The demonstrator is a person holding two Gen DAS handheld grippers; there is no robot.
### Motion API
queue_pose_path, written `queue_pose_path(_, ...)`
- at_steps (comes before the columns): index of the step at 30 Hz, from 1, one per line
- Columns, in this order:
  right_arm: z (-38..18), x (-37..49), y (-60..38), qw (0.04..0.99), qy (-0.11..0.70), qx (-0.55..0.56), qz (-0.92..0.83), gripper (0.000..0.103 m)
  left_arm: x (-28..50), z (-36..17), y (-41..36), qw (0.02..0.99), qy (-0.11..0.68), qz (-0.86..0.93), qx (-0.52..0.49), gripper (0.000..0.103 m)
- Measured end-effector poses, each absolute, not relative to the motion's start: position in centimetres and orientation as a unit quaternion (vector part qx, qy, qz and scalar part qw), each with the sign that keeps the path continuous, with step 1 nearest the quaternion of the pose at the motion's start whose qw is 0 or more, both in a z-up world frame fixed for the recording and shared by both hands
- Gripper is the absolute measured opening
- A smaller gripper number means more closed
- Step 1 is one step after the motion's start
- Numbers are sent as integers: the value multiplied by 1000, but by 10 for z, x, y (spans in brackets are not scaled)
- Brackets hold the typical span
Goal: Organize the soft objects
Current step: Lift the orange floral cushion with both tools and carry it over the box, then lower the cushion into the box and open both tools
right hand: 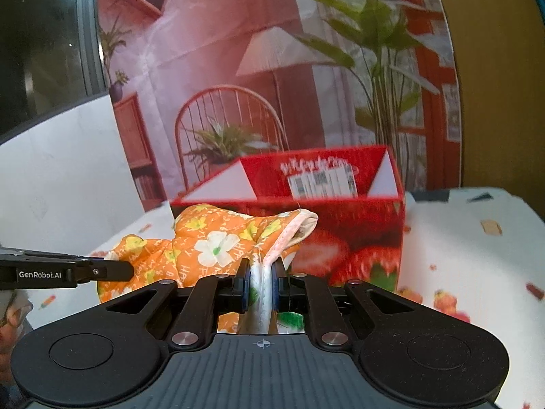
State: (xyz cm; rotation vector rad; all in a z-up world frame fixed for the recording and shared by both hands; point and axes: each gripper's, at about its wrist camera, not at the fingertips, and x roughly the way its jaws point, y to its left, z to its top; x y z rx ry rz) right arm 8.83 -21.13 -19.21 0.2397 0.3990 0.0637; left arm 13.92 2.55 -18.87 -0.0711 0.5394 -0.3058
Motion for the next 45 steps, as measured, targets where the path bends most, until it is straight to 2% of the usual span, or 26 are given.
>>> queue_pose_path(10, -151, 132, -232, 980, 169, 102, 38, 11, 177, -155, 19, 961, 229, -153, -29, 11)
queue_pose_path(20, -125, 221, -255, 985, 156, 68, 21, 11, 262, -135, -2, 959, 241, -146, -23, 11)
queue_pose_path(30, -168, 286, -265, 974, 222, 42, -1, 11, 326, -174, -18, 939, 318, -132, -10, 11)
queue_pose_path(42, -215, 301, -267, 950, 302, 71, -20, 11, 342, -199, -19, 923, 365, -122, 8, 12)
queue_pose_path(45, -214, 299, -267, 949, 304, 75, -29, 18, 340, -196, -19, 923, 366, -116, 14, 14)
